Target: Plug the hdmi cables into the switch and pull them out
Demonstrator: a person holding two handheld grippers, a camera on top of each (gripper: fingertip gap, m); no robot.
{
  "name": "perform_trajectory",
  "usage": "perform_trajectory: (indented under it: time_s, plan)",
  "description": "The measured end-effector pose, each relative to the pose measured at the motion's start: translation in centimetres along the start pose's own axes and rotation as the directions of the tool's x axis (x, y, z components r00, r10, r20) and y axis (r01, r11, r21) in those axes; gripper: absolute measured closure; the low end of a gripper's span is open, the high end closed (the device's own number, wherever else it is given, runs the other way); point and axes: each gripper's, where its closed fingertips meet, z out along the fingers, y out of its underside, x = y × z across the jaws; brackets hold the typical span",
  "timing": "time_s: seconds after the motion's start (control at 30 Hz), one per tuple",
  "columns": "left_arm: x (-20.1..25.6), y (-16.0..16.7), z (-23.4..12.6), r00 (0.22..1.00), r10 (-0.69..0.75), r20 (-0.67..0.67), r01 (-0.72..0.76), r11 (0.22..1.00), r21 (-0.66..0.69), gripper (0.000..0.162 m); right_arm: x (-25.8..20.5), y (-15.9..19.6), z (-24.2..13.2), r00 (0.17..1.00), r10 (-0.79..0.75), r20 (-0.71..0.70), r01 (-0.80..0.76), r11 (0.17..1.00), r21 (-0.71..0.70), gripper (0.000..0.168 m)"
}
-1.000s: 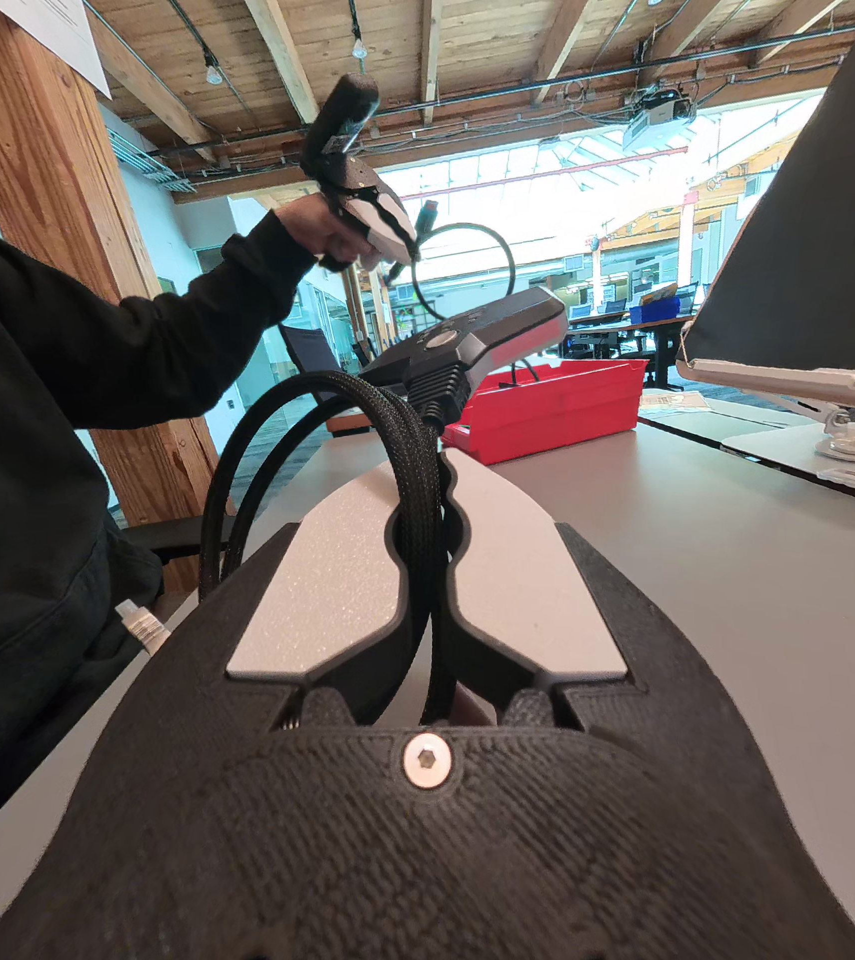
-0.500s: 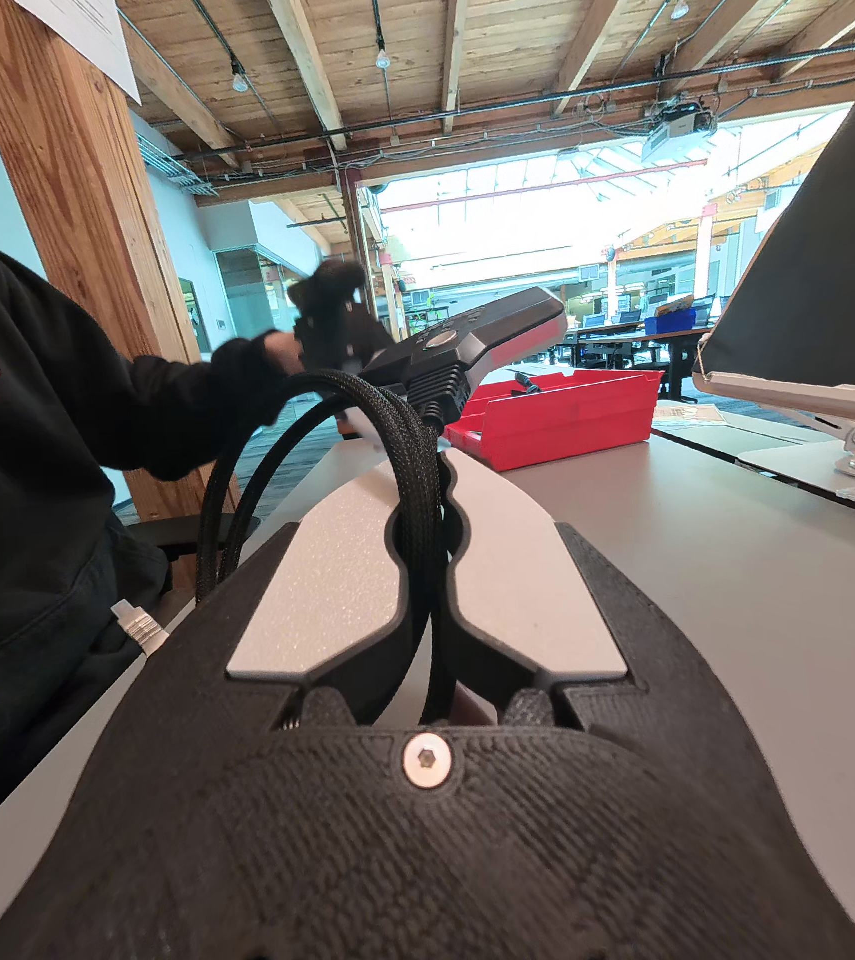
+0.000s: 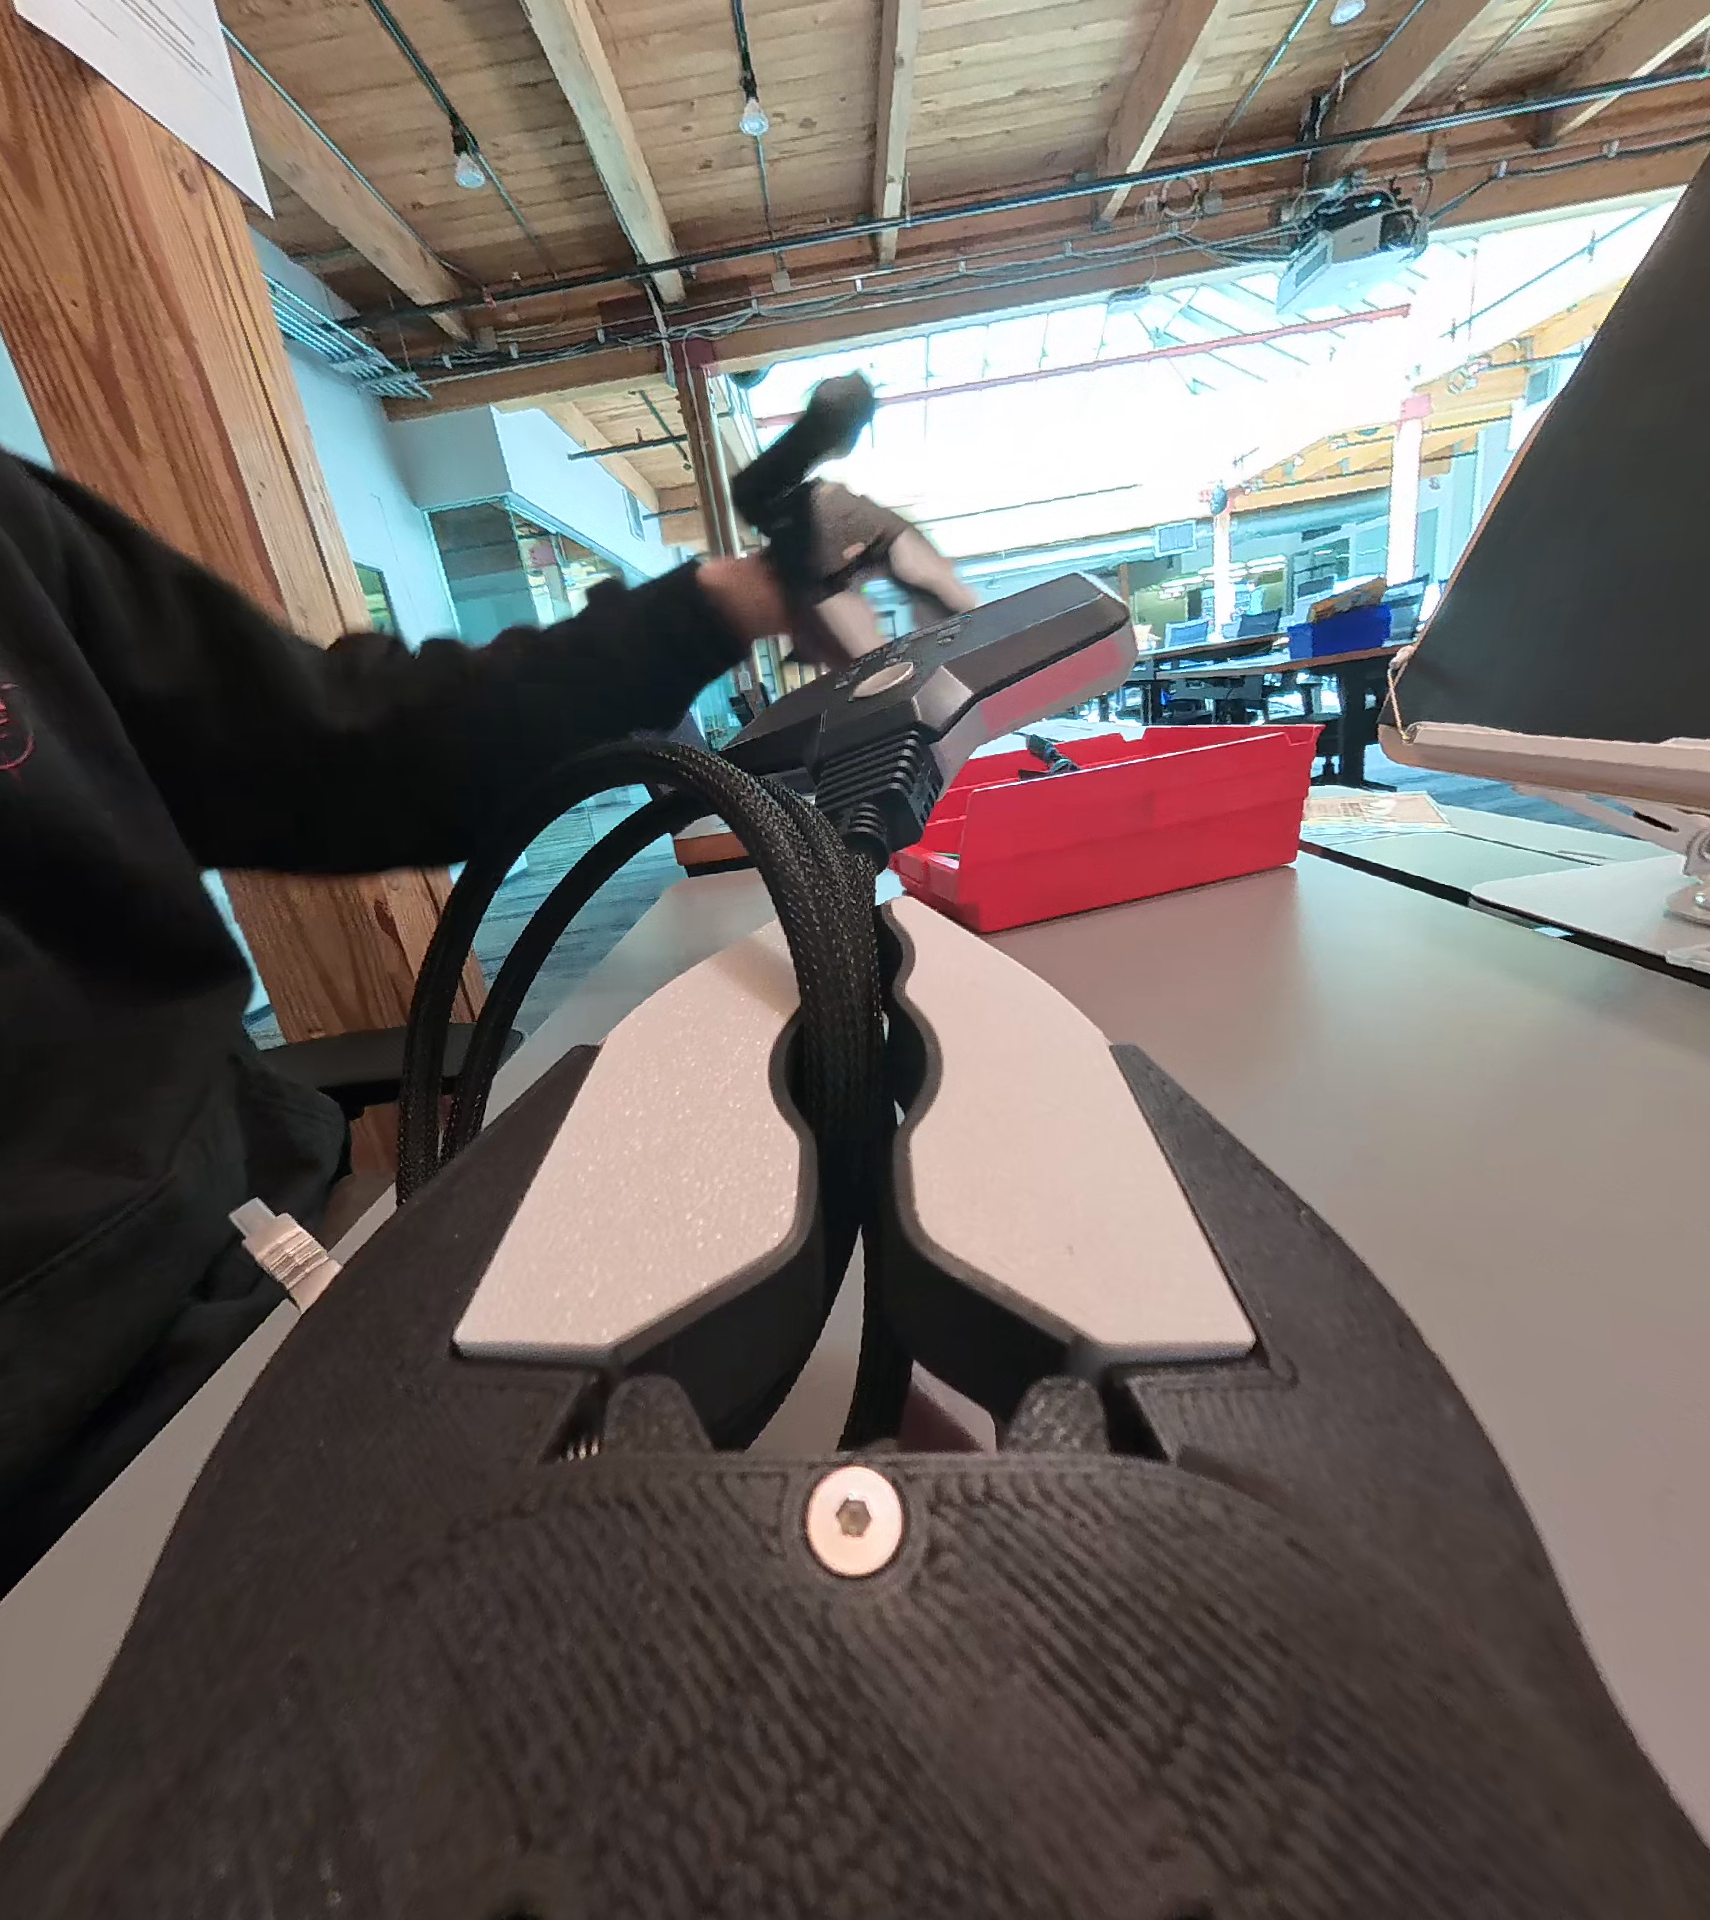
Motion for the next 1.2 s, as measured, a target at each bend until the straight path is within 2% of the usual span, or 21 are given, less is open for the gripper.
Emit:
perform_trajectory:
  time_s: [0.03, 0.1, 0.23, 0.3, 0.4, 0.43, 0.47, 0.53, 0.6, 0.7, 0.77, 0.87, 0.97, 1.07, 1.1, 1.13, 1.2]
  plan:
    - [-3.3, 2.2, 0.1, 0.999, 0.03, 0.036, -0.028, 0.997, -0.073, 0.087, 0.0, 0.0, 0.1, 1.0, 0.001, 0.003, -0.001, 1.0, -0.002, 0.161]
    - [-7.8, 6.3, 1.3, 0.999, 0.035, 0.023, -0.03, 0.982, -0.187, 0.089, 0.0, 0.1, 0.2, 1.0, -0.002, 0.004, 0.002, 1.0, -0.011, 0.161]
    - [-10.7, 11.9, 5.3, 0.994, 0.095, -0.045, -0.104, 0.946, -0.309, 0.088, -0.1, 0.3, 0.2, 1.0, -0.017, 0.003, 0.018, 0.999, -0.036, 0.161]
    - [-10.8, 13.2, 7.4, 0.988, 0.136, -0.071, -0.152, 0.929, -0.337, 0.091, 0.0, 0.4, 0.1, 1.0, -0.012, 0.003, 0.012, 0.999, -0.036, 0.161]
    - [-10.5, 14.6, 10.2, 0.988, 0.118, -0.098, -0.147, 0.914, -0.378, 0.101, 0.0, 0.6, 0.1, 1.0, -0.008, 0.004, 0.008, 0.999, -0.041, 0.161]
    - [-10.6, 15.1, 10.8, 0.988, 0.117, -0.098, -0.146, 0.907, -0.396, 0.113, 0.0, 0.6, 0.1, 1.0, -0.006, 0.007, 0.006, 0.999, -0.04, 0.161]
    - [-10.9, 15.4, 11.0, 0.988, 0.129, -0.089, -0.154, 0.897, -0.415, 0.135, 0.0, 0.6, 0.1, 1.0, -0.004, 0.01, 0.004, 0.999, -0.04, 0.161]
    - [-11.0, 15.5, 10.6, 0.985, 0.131, -0.111, -0.167, 0.886, -0.433, 0.138, 0.0, 0.8, 0.0, 1.0, -0.002, 0.01, 0.002, 0.999, -0.044, 0.161]
    - [-11.8, 14.7, 9.1, 0.976, 0.198, -0.095, -0.219, 0.887, -0.407, 0.142, 0.1, 0.8, 0.0, 1.0, -0.001, 0.003, 0.001, 0.999, -0.055, 0.161]
    - [-14.7, 13.1, 4.9, 0.956, 0.273, 0.104, -0.204, 0.879, -0.431, 0.144, 0.0, 0.9, -0.2, 1.0, -0.007, -0.005, 0.007, 0.999, -0.049, 0.161]
    - [-14.2, 11.6, 1.9, 0.954, 0.229, 0.193, -0.138, 0.909, -0.394, 0.145, 0.0, 0.8, -0.2, 1.0, -0.013, -0.001, 0.013, 0.999, -0.039, 0.161]
    - [-9.2, 10.0, -0.5, 0.967, 0.161, 0.198, -0.088, 0.938, -0.336, 0.145, 0.0, 0.5, 0.1, 1.0, -0.015, 0.005, 0.015, 1.0, -0.024, 0.161]
    - [-4.4, 10.8, 0.2, 0.951, 0.238, 0.199, -0.145, 0.907, -0.394, 0.145, -0.1, 0.5, 0.1, 1.0, -0.016, 0.012, 0.016, 1.0, -0.016, 0.161]
    - [-1.5, 12.3, 3.0, 0.973, 0.144, 0.179, -0.069, 0.925, -0.373, 0.144, -0.1, 0.5, 0.3, 1.0, -0.01, 0.026, 0.01, 1.0, -0.002, 0.161]
    - [-1.2, 12.5, 3.9, 0.978, 0.083, 0.19, -0.017, 0.944, -0.329, 0.135, -0.2, 0.5, 0.4, 0.999, -0.008, 0.032, 0.008, 1.0, 0.005, 0.161]
    - [-1.0, 12.4, 4.5, 0.981, 0.01, 0.193, 0.045, 0.959, -0.28, 0.117, -0.2, 0.6, 0.4, 0.999, -0.007, 0.039, 0.007, 1.0, 0.012, 0.161]
    - [-0.9, 11.2, 4.3, 0.971, -0.152, 0.184, 0.183, 0.969, -0.166, 0.098, -0.1, 0.6, 0.4, 0.999, -0.01, 0.038, 0.01, 1.0, 0.017, 0.161]
